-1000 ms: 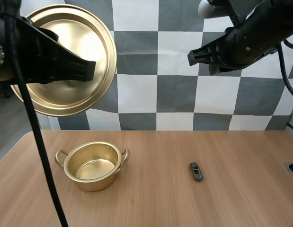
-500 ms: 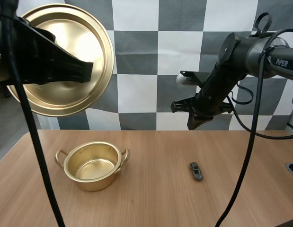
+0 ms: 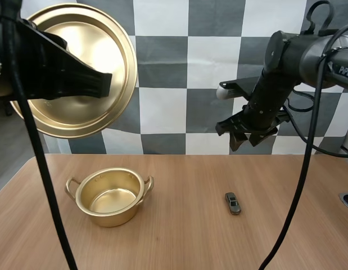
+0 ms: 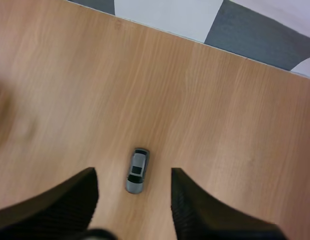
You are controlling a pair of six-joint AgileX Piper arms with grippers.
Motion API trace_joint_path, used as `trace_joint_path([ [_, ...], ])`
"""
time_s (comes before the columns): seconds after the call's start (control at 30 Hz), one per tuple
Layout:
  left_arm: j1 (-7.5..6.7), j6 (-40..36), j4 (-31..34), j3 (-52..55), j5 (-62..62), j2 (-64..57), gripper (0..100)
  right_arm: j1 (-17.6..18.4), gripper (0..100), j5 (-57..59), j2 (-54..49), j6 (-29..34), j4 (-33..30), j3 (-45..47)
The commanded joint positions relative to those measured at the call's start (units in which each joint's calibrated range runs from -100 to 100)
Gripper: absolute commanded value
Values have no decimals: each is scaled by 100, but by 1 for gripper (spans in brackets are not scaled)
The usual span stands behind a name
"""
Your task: Open the pot, put the car inside, and close it
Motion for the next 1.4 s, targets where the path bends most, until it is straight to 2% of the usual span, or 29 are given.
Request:
trace_joint_path([
  [0.0,5,3,-3,-3,2,1,0,2,100,1,2,-22,-46,-8],
  [0.63,5,3,-3,-3,2,1,0,2,100,1,40,113,88,-8],
  [0.9,5,3,-3,-3,2,1,0,2,100,1,416,113,262,20],
  [1.17,5,1,-3,-3,2,1,0,2,100,1,739,113,399,582],
  [1.37,5,1,-3,-3,2,1,0,2,100,-15,755,113,486,662],
])
